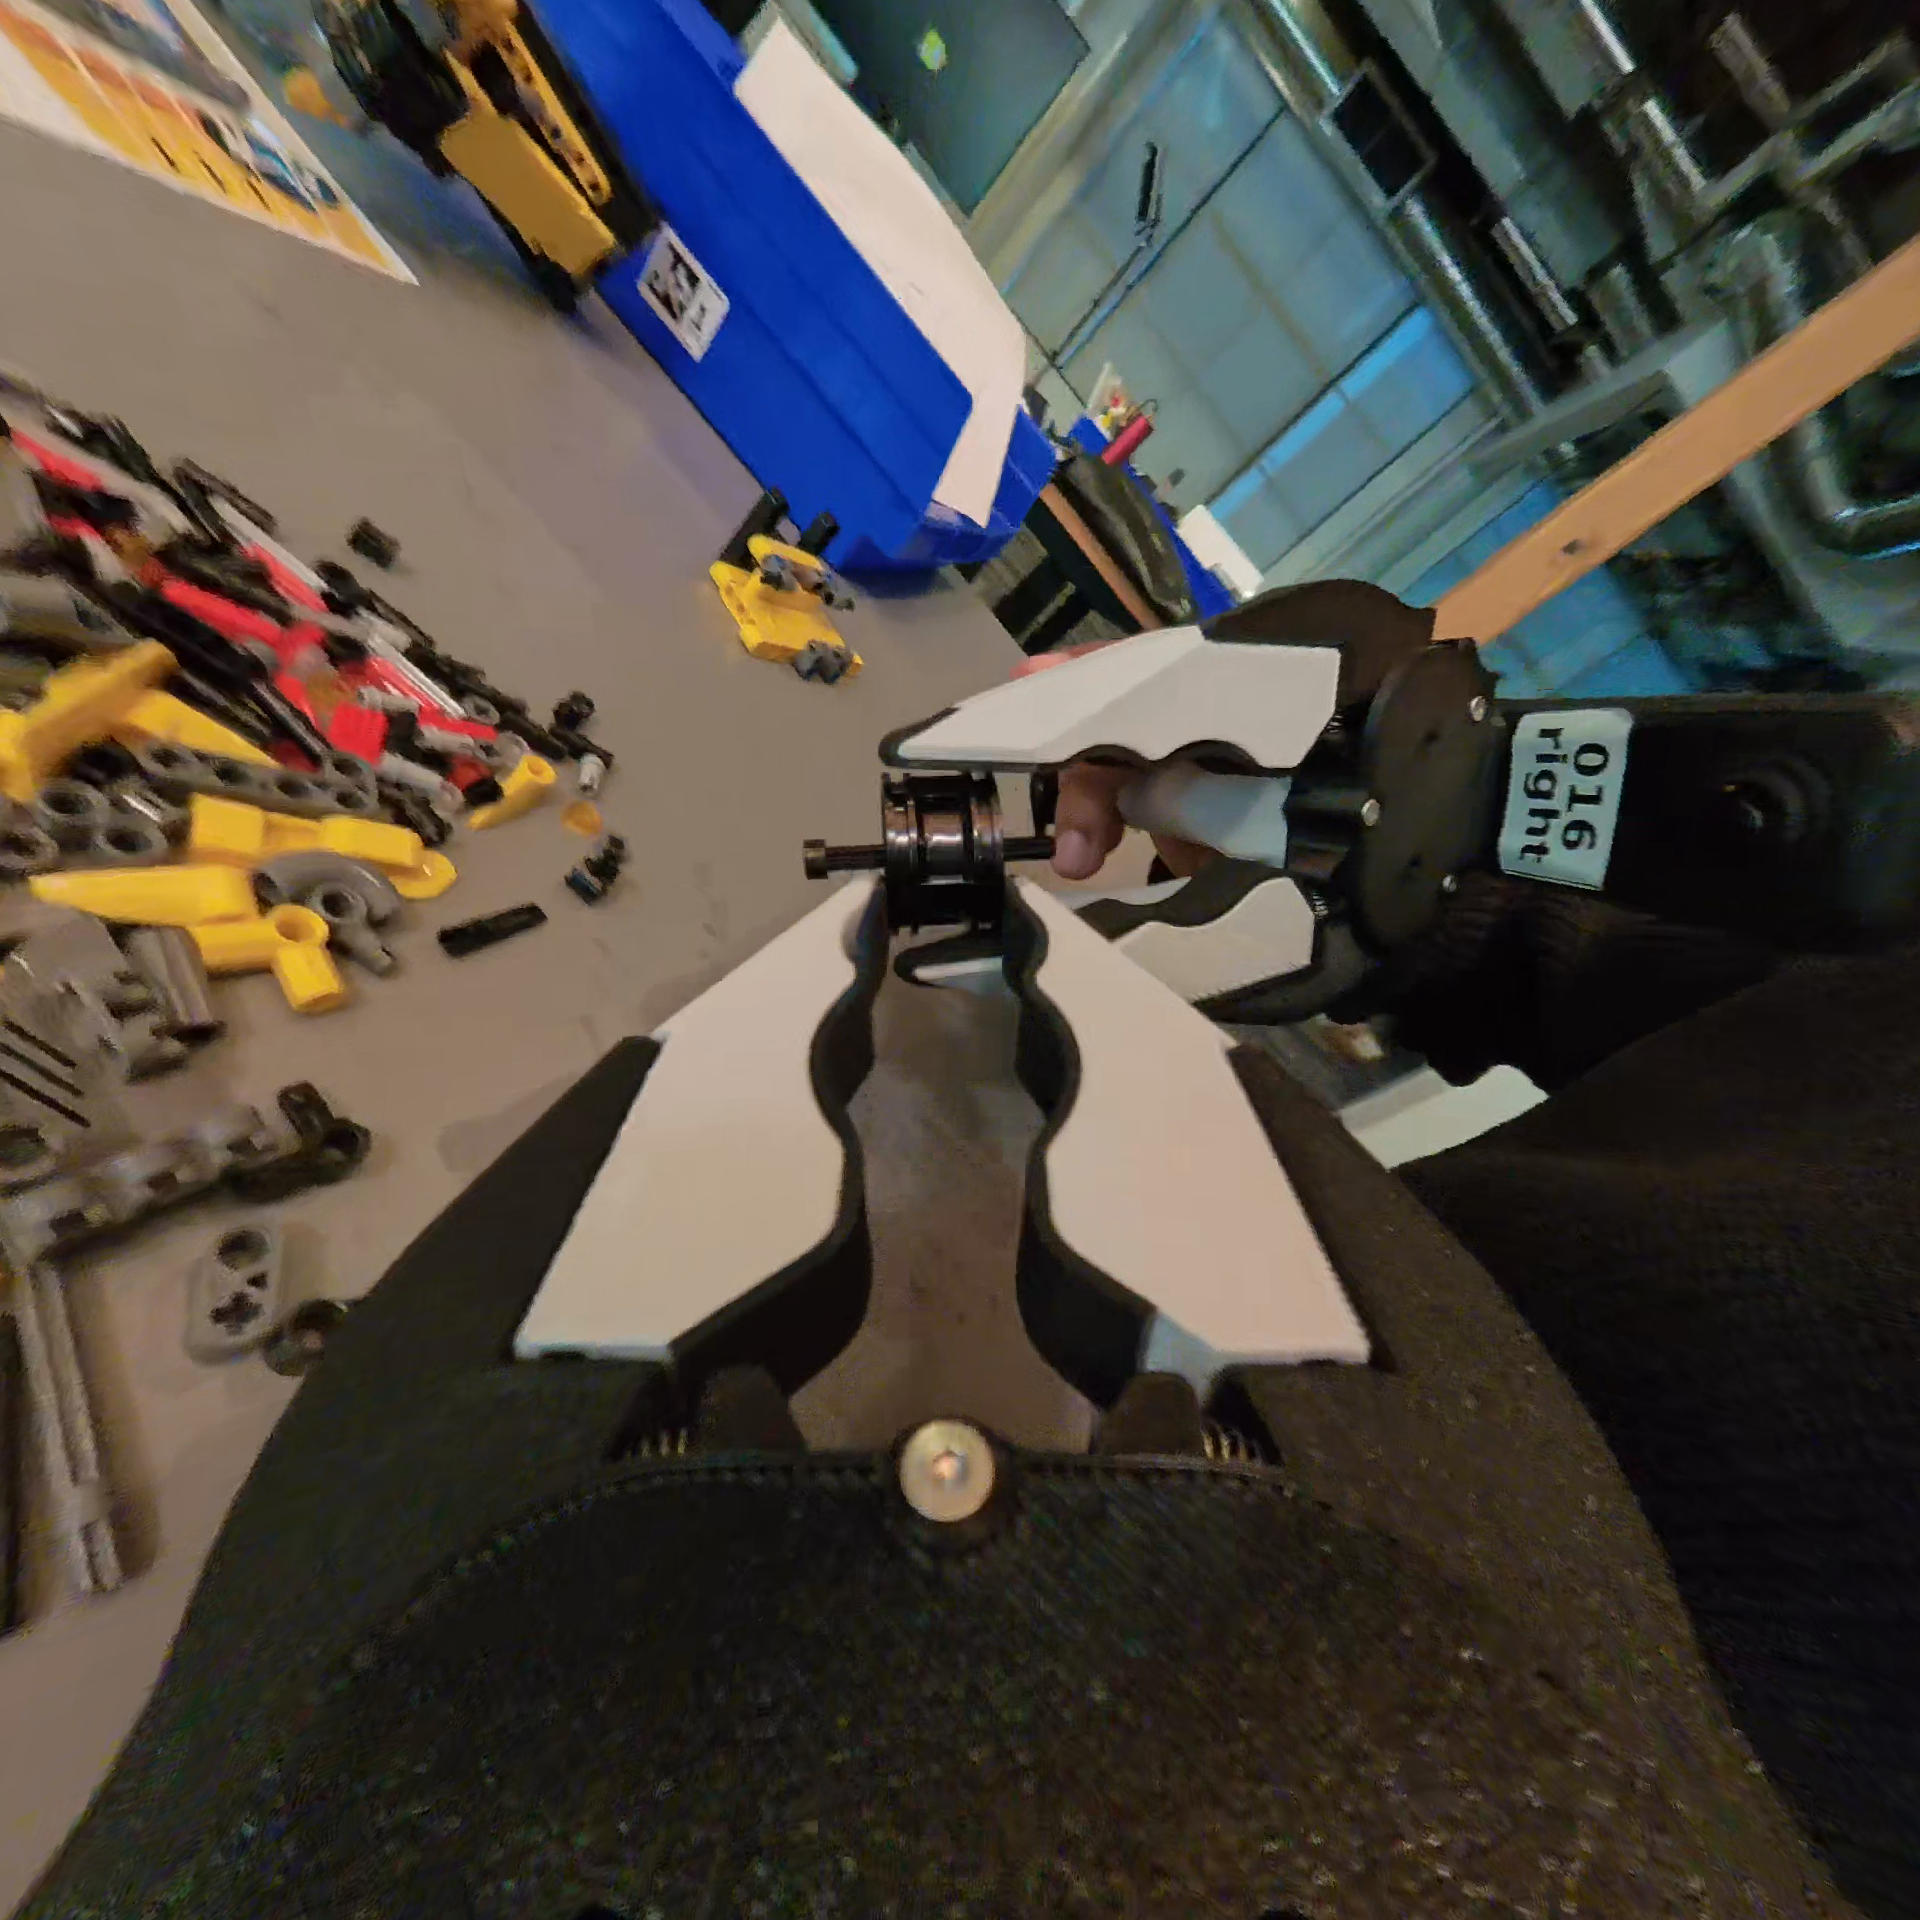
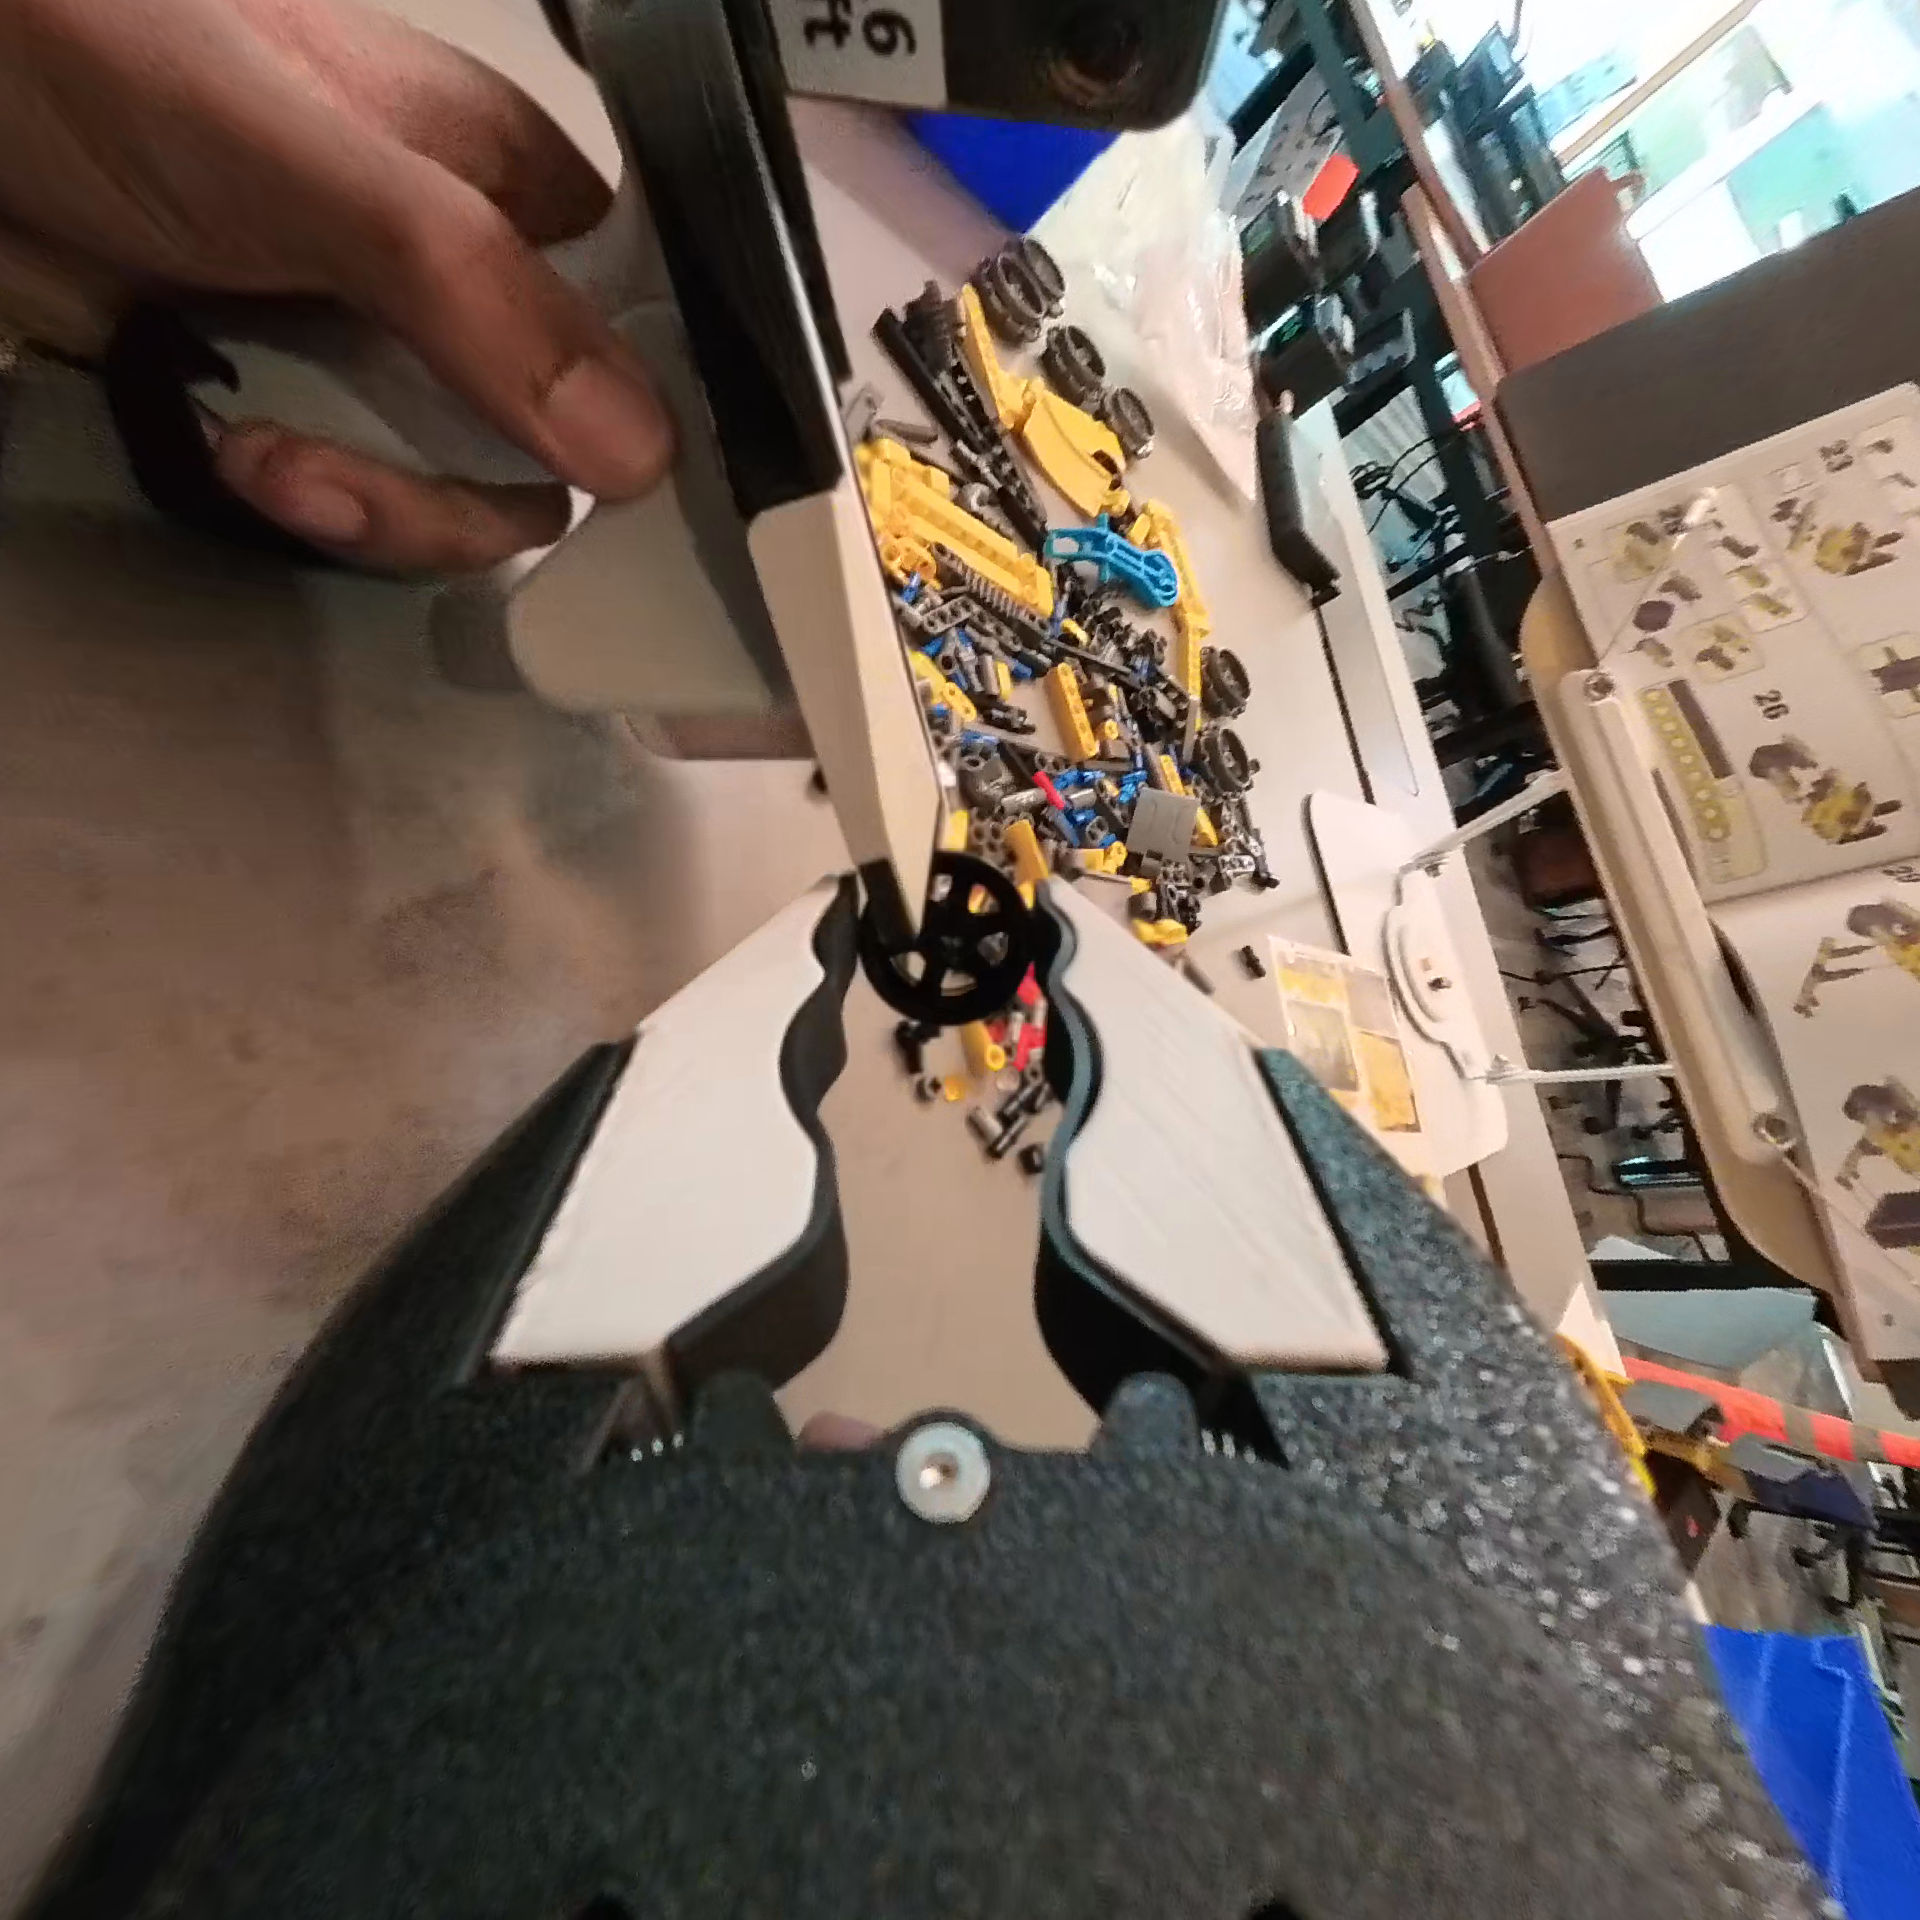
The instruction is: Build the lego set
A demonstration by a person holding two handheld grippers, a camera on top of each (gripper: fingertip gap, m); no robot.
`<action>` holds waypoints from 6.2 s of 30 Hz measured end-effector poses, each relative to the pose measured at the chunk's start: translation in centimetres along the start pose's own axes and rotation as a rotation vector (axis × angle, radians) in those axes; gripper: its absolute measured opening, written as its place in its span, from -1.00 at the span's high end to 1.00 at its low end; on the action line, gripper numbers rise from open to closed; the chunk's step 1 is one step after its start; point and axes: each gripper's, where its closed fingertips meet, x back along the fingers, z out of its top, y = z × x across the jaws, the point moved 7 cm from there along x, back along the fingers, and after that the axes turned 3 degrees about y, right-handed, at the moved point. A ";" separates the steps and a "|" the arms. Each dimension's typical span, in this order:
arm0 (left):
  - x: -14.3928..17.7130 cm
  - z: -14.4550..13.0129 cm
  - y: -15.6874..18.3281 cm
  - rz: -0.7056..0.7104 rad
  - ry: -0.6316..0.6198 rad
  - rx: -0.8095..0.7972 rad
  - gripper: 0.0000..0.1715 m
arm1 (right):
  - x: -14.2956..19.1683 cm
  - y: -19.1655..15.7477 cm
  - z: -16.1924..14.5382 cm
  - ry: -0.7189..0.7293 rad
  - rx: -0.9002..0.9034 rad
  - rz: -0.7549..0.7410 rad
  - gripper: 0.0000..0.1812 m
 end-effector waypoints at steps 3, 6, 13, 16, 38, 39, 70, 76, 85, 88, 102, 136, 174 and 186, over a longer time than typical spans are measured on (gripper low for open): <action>0.3 0.7 0.1 0.041 0.025 -0.080 0.82 | 0.0 0.2 0.1 0.048 0.002 0.004 0.55; 0.6 1.3 0.3 0.049 0.051 -0.141 0.82 | 0.5 0.5 0.1 0.145 -0.075 0.038 0.45; 0.9 3.4 0.9 0.057 0.103 -0.418 0.81 | 1.9 5.2 -1.2 0.521 -0.580 0.157 0.22; 0.1 4.1 2.0 -0.032 0.057 -0.587 0.81 | 1.6 6.0 -2.5 0.608 -0.642 0.278 0.26; -2.8 1.9 2.5 -0.150 -0.049 -0.900 0.82 | 4.0 3.4 -4.7 0.621 -0.491 0.390 0.48; -2.9 1.9 2.6 -0.153 -0.051 -0.898 0.82 | 4.0 3.4 -4.7 0.622 -0.488 0.385 0.49; -3.2 1.5 2.0 -0.090 -0.099 -0.903 0.80 | 3.9 3.9 -4.9 0.623 -0.599 0.465 0.30; -3.2 1.4 2.1 -0.123 -0.105 -0.879 0.80 | 3.9 3.4 -4.8 0.615 -0.572 0.475 0.38; -3.3 1.2 2.2 -0.150 -0.122 -0.870 0.80 | 3.8 3.1 -4.8 0.587 -0.528 0.461 0.46; -3.3 1.0 2.3 -0.163 -0.133 -0.865 0.80 | 3.8 3.0 -4.9 0.575 -0.515 0.466 0.47; -3.3 0.9 2.2 -0.180 -0.162 -0.850 0.80 | 3.8 2.6 -4.9 0.555 -0.486 0.459 0.50; -3.1 0.3 2.2 -0.300 -0.252 -0.746 0.81 | 4.0 2.2 -5.3 0.519 -0.490 0.548 0.64; -3.3 0.8 1.6 -0.169 -0.208 -0.797 0.79 | 3.7 2.7 -5.6 0.510 -0.438 0.462 0.77; -3.3 1.6 1.8 -0.108 -0.108 -0.835 0.79 | 3.8 3.3 -5.7 0.530 -0.428 0.388 0.77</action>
